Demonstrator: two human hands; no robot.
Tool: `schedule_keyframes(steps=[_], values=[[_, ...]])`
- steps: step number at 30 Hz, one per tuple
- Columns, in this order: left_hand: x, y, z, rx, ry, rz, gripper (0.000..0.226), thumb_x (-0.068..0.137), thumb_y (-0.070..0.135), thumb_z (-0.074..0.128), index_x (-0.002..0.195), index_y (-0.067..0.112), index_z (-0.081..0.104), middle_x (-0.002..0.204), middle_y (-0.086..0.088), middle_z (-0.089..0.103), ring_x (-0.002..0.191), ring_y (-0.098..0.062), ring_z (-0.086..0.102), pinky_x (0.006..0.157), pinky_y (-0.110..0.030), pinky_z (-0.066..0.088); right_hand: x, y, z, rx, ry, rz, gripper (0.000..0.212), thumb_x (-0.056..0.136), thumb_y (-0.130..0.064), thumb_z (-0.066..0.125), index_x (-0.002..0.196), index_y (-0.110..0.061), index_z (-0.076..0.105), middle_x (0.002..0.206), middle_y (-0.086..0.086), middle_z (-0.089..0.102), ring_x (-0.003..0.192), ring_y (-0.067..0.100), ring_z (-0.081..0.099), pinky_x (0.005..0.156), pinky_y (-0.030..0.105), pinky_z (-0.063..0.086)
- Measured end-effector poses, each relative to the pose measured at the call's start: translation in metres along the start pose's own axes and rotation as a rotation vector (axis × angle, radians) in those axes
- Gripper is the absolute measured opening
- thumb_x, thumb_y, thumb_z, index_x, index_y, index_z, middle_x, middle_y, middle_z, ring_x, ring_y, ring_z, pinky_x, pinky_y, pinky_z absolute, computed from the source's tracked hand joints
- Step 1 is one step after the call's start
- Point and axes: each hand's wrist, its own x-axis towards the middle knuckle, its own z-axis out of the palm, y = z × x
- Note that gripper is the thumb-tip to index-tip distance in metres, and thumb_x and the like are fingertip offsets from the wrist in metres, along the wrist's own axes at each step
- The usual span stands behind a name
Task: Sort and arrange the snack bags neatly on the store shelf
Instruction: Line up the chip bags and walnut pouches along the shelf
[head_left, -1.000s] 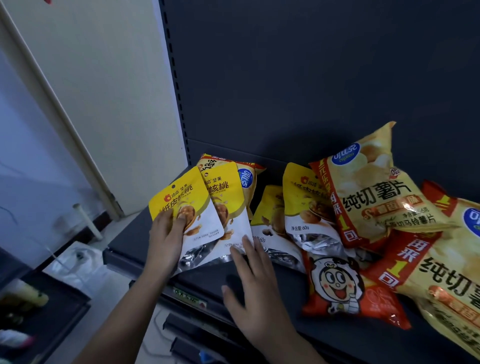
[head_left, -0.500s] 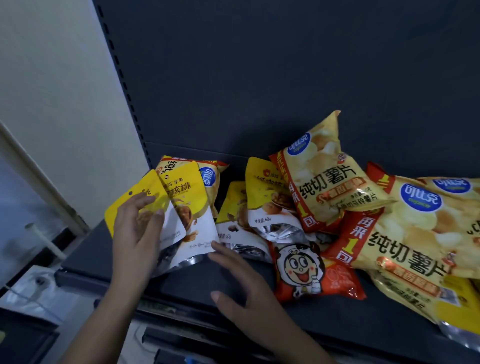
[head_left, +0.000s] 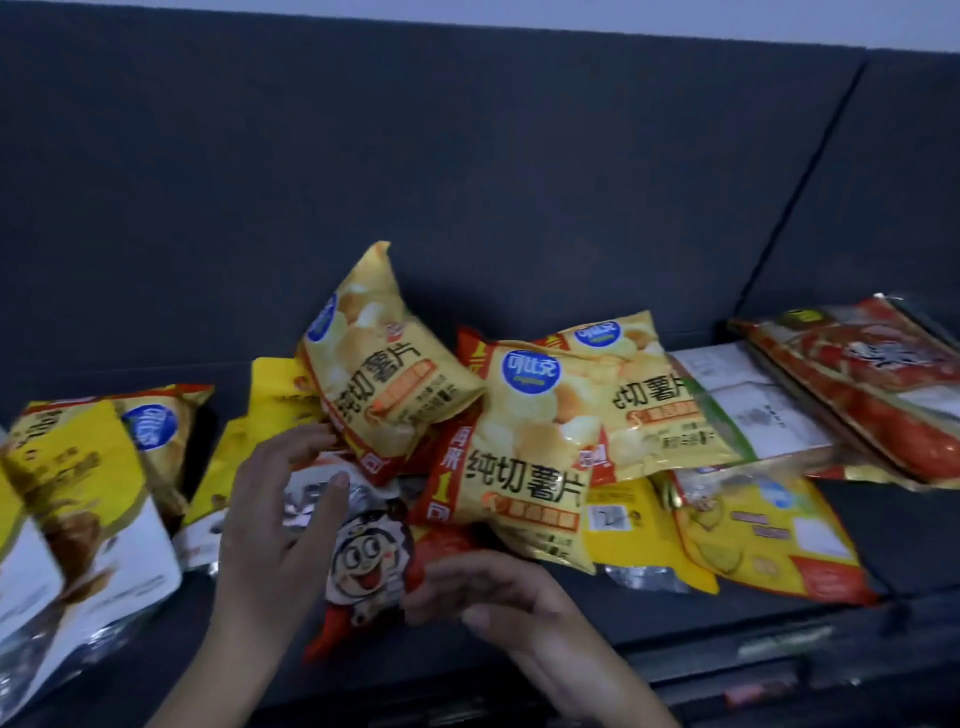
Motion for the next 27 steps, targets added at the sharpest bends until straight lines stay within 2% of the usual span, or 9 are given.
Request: schedule_keyframes(steps=[3,6,9,13,16,19,21,25,27], values=[[0.0,0.02,0.032,-0.012,-0.026,0.074,0.021,0.084,0.042,0.048,0.104,0.047,0.051,0.113,0.029,0.052,0.111,0.003,0.047,0.09,-0.005,0.033,-0.026,-0.016,-0.035,0.062,0.113,-0.059,0.037,0.078,-0.029,0.073,0.111,-0.014,0.069,0.107,0.013,0.07,0.103,0.029,0.064,0.092,0.036,0.047],[-0.001,0.041,0.065,-0.03,-0.021,0.112,0.028,0.081,0.036,0.05,0.106,0.027,0.057,0.113,0.003,0.058,0.114,-0.013,0.051,0.098,-0.012,0.033,-0.052,-0.037,-0.072,0.098,0.22,-0.116,0.043,0.071,-0.031,0.079,0.107,-0.01,0.07,0.102,0.019,0.07,0.099,0.033,0.065,0.089,0.036,0.049],[-0.005,0.063,0.098,-0.039,-0.054,0.155,0.031,0.081,0.034,0.051,0.106,0.016,0.058,0.116,-0.004,0.057,0.113,-0.018,0.052,0.1,-0.021,0.035,-0.076,-0.056,-0.111,0.121,0.317,-0.149,0.05,0.063,-0.034,0.084,0.102,-0.006,0.071,0.099,0.022,0.069,0.096,0.034,0.066,0.085,0.035,0.051],[-0.02,0.097,0.144,-0.027,-0.076,0.134,0.025,0.082,0.039,0.049,0.106,0.036,0.052,0.119,0.015,0.052,0.115,-0.01,0.046,0.098,-0.007,0.027,-0.105,-0.074,-0.161,0.112,0.478,-0.169,0.06,0.053,-0.04,0.089,0.098,-0.004,0.072,0.104,0.024,0.068,0.099,0.035,0.065,0.082,0.033,0.053],[-0.032,0.118,0.178,-0.033,-0.09,0.137,0.029,0.083,0.042,0.047,0.109,0.031,0.052,0.124,0.029,0.041,0.119,0.006,0.039,0.097,-0.016,0.028,-0.124,-0.085,-0.19,0.105,0.534,-0.187,0.067,0.051,-0.04,0.089,0.101,-0.001,0.069,0.105,0.022,0.067,0.101,0.034,0.064,0.083,0.033,0.054],[-0.041,0.134,0.205,-0.028,-0.126,0.14,0.029,0.086,0.04,0.049,0.113,0.03,0.05,0.127,0.031,0.037,0.121,0.014,0.033,0.094,-0.014,0.029,-0.14,-0.092,-0.213,0.076,0.557,-0.178,0.069,0.051,-0.043,0.088,0.103,-0.002,0.068,0.107,0.021,0.066,0.106,0.033,0.062,0.085,0.032,0.054],[-0.044,0.142,0.218,-0.031,-0.158,0.15,0.031,0.087,0.039,0.049,0.116,0.027,0.051,0.127,0.029,0.037,0.122,0.018,0.029,0.098,-0.007,0.026,-0.147,-0.096,-0.225,0.066,0.587,-0.176,0.069,0.05,-0.044,0.088,0.103,-0.004,0.069,0.11,0.02,0.066,0.108,0.033,0.062,0.085,0.031,0.054],[-0.042,0.155,0.239,-0.028,-0.264,0.165,0.036,0.086,0.042,0.045,0.12,0.031,0.048,0.128,0.03,0.039,0.123,0.01,0.034,0.099,-0.005,0.025,-0.152,-0.103,-0.242,0.102,0.666,-0.157,0.072,0.045,-0.047,0.089,0.1,-0.004,0.072,0.11,0.019,0.068,0.107,0.028,0.064,0.088,0.031,0.054],[-0.039,0.161,0.248,-0.009,-0.324,0.176,0.039,0.085,0.044,0.043,0.122,0.037,0.043,0.127,0.031,0.037,0.124,0.013,0.03,0.099,-0.002,0.022,-0.153,-0.105,-0.246,0.07,0.67,-0.12,0.066,0.051,-0.048,0.087,0.098,-0.003,0.073,0.108,0.016,0.069,0.105,0.024,0.065,0.091,0.03,0.053]])
